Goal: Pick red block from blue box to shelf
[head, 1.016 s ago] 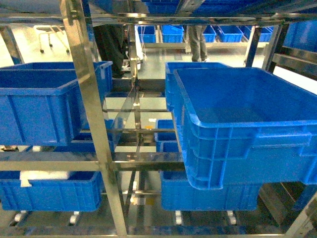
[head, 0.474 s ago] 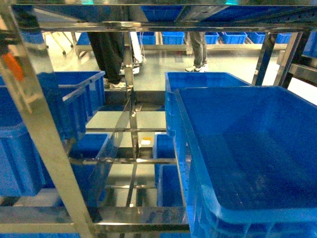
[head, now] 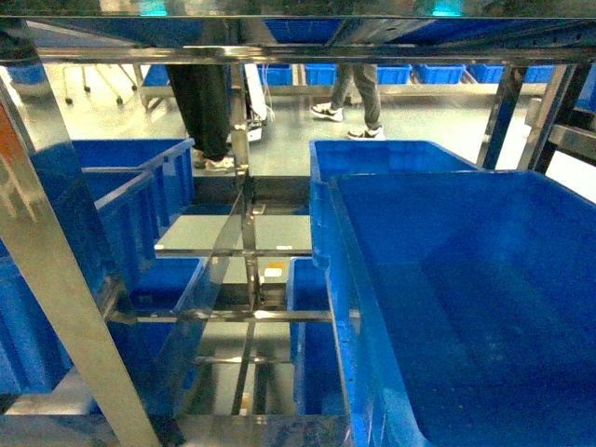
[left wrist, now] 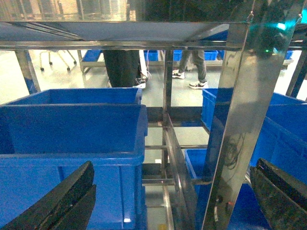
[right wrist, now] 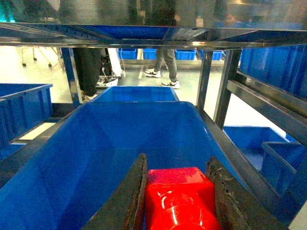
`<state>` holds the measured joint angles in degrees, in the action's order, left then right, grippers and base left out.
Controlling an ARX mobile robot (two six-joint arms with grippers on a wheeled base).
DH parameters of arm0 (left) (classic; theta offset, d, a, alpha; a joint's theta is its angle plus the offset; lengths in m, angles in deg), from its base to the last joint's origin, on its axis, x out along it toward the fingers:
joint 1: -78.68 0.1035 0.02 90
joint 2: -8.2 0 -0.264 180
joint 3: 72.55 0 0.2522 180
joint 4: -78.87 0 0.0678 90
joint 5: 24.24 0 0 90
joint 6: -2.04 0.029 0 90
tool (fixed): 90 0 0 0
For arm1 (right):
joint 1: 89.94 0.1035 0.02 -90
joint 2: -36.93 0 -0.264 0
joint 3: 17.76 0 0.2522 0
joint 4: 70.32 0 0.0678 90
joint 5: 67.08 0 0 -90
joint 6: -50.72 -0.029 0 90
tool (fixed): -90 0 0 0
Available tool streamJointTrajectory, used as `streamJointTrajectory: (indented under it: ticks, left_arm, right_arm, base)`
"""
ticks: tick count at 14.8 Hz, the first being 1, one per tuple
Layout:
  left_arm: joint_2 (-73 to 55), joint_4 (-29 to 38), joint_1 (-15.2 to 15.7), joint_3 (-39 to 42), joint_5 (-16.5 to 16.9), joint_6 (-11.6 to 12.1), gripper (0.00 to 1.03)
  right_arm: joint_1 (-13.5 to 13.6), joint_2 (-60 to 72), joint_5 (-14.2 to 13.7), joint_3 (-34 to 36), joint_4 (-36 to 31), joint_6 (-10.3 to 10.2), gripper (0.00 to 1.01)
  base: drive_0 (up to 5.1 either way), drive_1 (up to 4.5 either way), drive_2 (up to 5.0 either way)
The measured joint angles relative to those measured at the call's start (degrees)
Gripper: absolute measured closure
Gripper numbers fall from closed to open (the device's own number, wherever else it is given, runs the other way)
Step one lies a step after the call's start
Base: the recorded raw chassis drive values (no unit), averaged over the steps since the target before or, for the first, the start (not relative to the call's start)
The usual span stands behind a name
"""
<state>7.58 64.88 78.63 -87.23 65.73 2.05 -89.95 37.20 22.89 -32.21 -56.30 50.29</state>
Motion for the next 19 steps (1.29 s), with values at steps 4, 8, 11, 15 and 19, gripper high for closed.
streamJointTrajectory:
  ticks: [4,8,11,15,19]
  left_arm:
    - [0.0,0.0,0.0,0.0,0.0,0.0,0.05]
    - [0.0,0.0,0.0,0.0,0.0,0.0,0.05]
    - [0.0,0.0,0.0,0.0,0.0,0.0,0.05]
    - [0.0,0.0,0.0,0.0,0.0,0.0,0.05]
    - [0.0,0.0,0.0,0.0,0.0,0.0,0.05]
  right_arm:
    - [0.0,0.0,0.0,0.0,0.0,0.0,0.72]
    - [0.0,0.0,0.0,0.0,0.0,0.0,0.72]
    - [0.0,0.0,0.0,0.0,0.0,0.0,0.72]
    - [0.0,0.0,0.0,0.0,0.0,0.0,0.72]
    - [0.0,0.0,0.0,0.0,0.0,0.0,0.72]
  base:
    - [0.0,0.00,0.0]
    - [0.0,0.00,0.0]
    - [0.0,0.00,0.0]
    - [0.0,0.00,0.0]
    - [0.0,0.00,0.0]
